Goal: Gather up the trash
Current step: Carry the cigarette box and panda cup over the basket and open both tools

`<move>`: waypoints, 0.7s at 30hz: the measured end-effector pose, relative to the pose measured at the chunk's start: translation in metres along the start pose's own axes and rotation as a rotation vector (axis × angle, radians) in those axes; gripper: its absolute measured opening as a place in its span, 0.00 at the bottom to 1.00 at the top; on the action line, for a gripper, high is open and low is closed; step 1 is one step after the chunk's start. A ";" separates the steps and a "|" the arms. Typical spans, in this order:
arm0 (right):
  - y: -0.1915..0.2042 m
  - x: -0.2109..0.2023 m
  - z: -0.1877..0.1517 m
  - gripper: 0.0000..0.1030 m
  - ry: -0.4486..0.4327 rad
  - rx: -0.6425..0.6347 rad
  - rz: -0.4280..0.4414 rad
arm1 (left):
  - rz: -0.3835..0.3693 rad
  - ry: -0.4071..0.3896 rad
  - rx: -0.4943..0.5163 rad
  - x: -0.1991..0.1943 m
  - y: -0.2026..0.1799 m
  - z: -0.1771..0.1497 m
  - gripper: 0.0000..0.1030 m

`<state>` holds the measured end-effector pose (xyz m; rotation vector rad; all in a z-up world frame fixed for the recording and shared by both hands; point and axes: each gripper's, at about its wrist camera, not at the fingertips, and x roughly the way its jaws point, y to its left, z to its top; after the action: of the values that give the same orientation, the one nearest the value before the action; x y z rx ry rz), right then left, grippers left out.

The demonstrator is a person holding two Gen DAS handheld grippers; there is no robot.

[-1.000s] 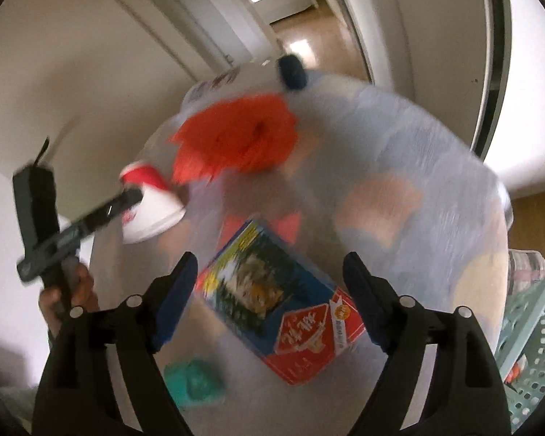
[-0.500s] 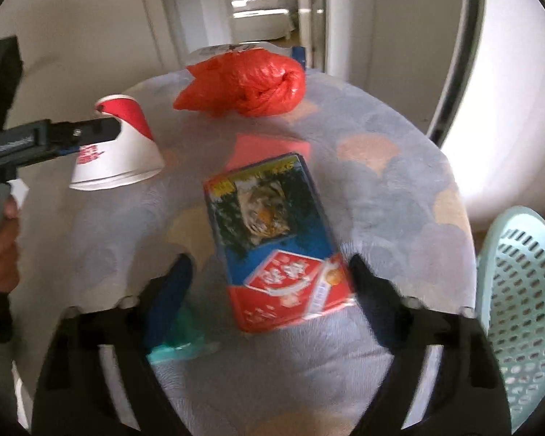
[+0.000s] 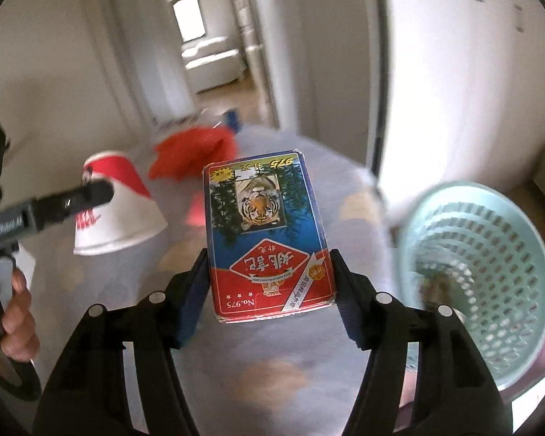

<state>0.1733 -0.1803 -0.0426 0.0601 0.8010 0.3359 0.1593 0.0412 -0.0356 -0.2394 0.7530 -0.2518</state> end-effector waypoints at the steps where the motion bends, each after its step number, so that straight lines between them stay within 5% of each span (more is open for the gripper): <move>1: -0.011 -0.010 0.001 0.58 -0.017 0.026 -0.012 | -0.010 -0.001 0.014 0.002 -0.008 0.001 0.49; 13: -0.127 -0.065 -0.012 0.58 -0.053 0.283 -0.188 | -0.157 0.069 0.199 0.068 -0.146 0.002 0.49; 21: -0.185 -0.074 -0.029 0.58 -0.026 0.416 -0.301 | -0.165 0.132 0.309 0.126 -0.220 -0.014 0.49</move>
<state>0.1556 -0.3807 -0.0447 0.3290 0.8306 -0.1190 0.2073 -0.2071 -0.0598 0.0092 0.8143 -0.5394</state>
